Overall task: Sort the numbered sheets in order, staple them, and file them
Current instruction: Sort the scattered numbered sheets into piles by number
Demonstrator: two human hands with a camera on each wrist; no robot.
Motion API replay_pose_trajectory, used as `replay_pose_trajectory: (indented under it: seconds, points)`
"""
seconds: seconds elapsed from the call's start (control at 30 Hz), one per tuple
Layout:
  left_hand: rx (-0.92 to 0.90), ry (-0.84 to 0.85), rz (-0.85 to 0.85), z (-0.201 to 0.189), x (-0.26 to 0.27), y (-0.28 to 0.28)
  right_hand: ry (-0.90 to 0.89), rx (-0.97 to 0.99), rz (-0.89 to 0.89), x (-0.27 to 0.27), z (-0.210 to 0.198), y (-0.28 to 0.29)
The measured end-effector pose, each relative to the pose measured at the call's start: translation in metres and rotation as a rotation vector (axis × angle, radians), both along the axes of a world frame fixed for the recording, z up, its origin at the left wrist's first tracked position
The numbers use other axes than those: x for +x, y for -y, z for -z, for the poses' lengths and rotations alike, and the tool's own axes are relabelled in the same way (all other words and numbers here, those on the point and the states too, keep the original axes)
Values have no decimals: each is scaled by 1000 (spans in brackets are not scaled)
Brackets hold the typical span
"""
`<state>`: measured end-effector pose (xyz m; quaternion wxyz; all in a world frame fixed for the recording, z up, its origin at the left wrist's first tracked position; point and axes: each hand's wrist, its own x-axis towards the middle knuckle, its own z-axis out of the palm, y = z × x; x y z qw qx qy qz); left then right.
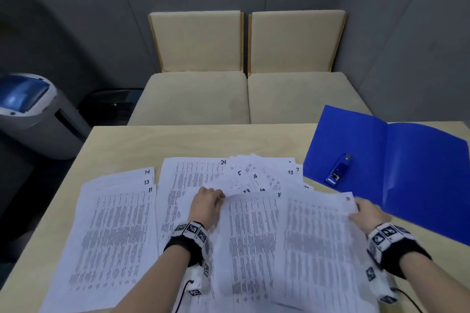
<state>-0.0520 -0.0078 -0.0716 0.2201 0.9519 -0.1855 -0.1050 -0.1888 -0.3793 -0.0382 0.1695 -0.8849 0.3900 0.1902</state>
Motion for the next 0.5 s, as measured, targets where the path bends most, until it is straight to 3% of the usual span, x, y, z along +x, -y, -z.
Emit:
replay_pose_trajectory:
  seconds: [0.13, 0.27, 0.4, 0.5]
  points:
    - [-95, -53, -84, -4, -6, -14, -61, -71, 134, -9, -12, 30]
    - [-202, -148, -176, -7, -5, -27, 199, -202, 170, 12, -12, -8]
    - [-277, -268, -226, -9, 0, -37, 396, 124, -163, 43, -1, -85]
    - [-289, -291, -217, -11, 5, -47, 382, 480, -159, 53, 3, -134]
